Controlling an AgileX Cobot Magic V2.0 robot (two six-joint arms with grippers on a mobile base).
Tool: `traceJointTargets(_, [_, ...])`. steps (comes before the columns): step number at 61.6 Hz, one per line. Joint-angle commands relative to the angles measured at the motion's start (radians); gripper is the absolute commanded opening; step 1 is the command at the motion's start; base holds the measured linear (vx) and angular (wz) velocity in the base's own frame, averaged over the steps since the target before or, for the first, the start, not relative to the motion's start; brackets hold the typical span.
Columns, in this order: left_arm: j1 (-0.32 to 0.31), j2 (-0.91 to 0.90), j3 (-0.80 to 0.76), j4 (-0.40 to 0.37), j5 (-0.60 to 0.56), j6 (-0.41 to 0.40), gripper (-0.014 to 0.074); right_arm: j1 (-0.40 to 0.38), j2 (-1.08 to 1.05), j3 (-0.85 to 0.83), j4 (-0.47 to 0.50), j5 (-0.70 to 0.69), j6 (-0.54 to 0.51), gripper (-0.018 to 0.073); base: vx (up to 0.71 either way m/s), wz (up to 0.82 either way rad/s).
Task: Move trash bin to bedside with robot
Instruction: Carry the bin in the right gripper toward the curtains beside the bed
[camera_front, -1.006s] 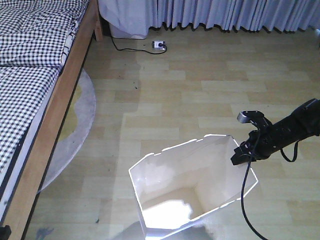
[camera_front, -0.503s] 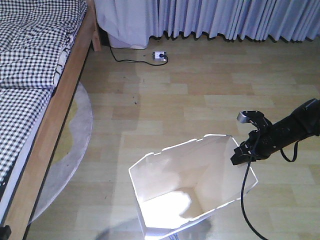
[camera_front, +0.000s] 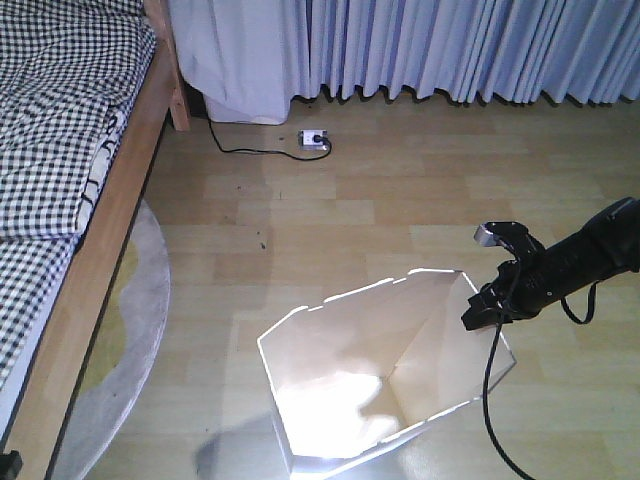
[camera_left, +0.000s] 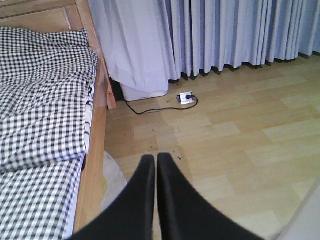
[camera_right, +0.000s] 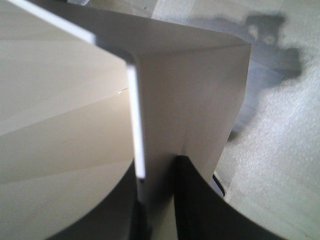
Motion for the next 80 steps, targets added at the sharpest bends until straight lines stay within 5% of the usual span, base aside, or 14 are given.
traceJointTargets(1, [0.0, -0.02, 0.018, 0.0, -0.069, -0.005, -0.0007, -0.004, -0.072, -0.016, 0.095, 0.163, 0.001, -0.0003, 0.33, -0.01])
traceJointTargets(80, [0.0, -0.02, 0.018, 0.0, -0.069, -0.005, -0.0007, -0.004, -0.072, -0.016, 0.095, 0.163, 0.001, -0.0003, 0.27, -0.02])
